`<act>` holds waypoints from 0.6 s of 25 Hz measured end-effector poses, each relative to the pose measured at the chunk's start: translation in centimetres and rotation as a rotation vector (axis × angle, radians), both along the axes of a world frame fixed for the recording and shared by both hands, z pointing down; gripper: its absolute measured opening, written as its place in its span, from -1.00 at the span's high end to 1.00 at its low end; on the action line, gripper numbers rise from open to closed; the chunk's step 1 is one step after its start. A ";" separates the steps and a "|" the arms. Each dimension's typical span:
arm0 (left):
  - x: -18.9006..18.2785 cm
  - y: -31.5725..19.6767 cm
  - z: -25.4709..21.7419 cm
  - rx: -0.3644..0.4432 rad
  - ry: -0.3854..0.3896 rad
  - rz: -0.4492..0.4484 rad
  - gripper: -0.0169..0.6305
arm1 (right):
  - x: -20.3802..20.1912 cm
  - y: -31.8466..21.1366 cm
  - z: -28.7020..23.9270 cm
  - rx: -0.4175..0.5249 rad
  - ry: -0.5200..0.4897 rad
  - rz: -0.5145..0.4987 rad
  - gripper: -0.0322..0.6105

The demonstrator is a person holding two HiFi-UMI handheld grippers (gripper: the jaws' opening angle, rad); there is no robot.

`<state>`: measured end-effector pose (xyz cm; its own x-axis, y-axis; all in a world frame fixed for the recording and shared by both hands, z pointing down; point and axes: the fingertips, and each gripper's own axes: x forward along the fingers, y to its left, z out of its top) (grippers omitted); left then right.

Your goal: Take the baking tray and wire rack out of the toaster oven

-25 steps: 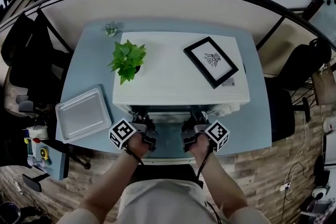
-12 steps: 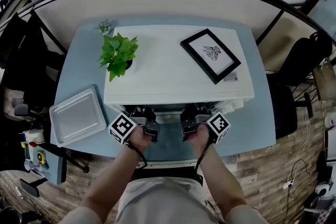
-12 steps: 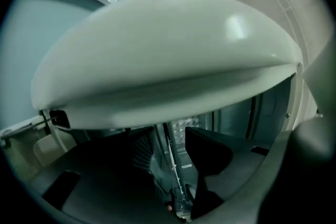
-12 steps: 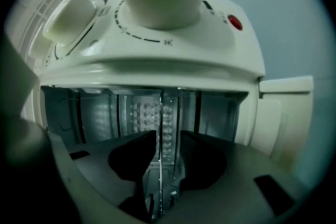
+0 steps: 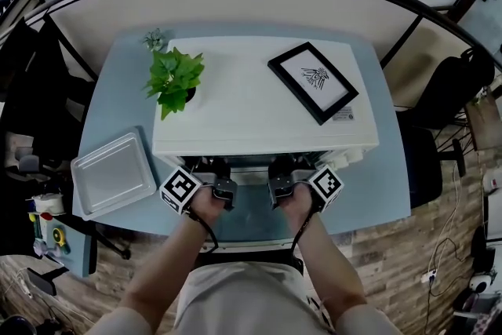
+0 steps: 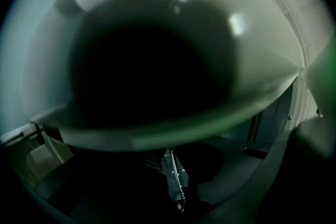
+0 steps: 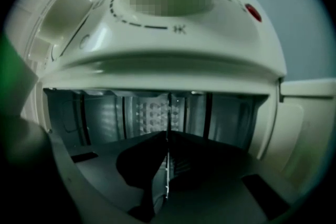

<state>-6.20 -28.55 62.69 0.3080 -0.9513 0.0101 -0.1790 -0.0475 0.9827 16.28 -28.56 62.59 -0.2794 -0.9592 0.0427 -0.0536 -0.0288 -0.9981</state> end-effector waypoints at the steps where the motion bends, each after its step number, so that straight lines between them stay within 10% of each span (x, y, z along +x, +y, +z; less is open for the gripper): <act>1: 0.0 0.1 -0.1 0.000 -0.006 0.003 0.86 | 0.0 0.1 -0.1 0.001 -0.003 -0.001 0.87; 15: 0.4 5.4 -0.5 -0.082 0.013 0.041 0.92 | 0.0 5.5 -0.3 -0.119 -0.002 -0.013 0.86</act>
<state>-5.77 -23.19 62.22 0.3477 -0.9339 0.0830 -0.1661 0.0258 0.9858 16.30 -23.05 62.32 -0.2915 -0.9439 0.1552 -0.0526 -0.1462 -0.9879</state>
